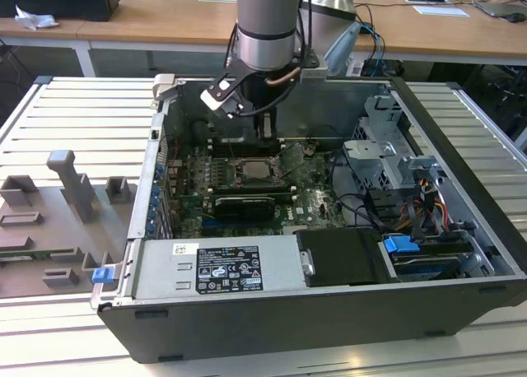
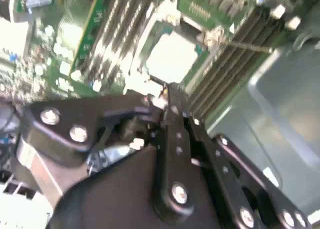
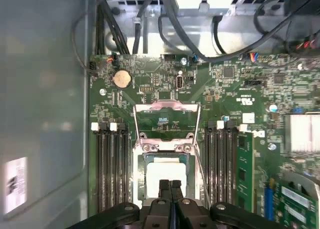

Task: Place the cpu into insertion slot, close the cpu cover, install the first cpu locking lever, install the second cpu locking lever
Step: 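Close the cpu cover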

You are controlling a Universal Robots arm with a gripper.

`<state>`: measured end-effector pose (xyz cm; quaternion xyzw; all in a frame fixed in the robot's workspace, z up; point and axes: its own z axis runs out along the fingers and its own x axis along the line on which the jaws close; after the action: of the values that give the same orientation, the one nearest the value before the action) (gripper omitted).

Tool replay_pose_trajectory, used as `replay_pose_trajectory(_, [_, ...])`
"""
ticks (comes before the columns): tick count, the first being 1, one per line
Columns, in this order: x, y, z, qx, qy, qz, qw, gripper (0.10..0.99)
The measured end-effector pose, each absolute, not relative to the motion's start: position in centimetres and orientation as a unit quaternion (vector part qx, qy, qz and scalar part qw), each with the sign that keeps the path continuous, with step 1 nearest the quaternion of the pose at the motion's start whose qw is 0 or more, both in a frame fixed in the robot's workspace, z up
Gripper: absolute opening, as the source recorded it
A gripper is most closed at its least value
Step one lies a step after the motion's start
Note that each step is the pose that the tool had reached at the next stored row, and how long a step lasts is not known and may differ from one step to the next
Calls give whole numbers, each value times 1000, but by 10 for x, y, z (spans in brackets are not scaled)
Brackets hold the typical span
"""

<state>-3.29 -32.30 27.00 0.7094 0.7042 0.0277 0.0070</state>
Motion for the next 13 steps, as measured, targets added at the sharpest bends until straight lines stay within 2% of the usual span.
replay_pose_trajectory(13, [10, -323, 270, 709, 704, 28, 7, 106])
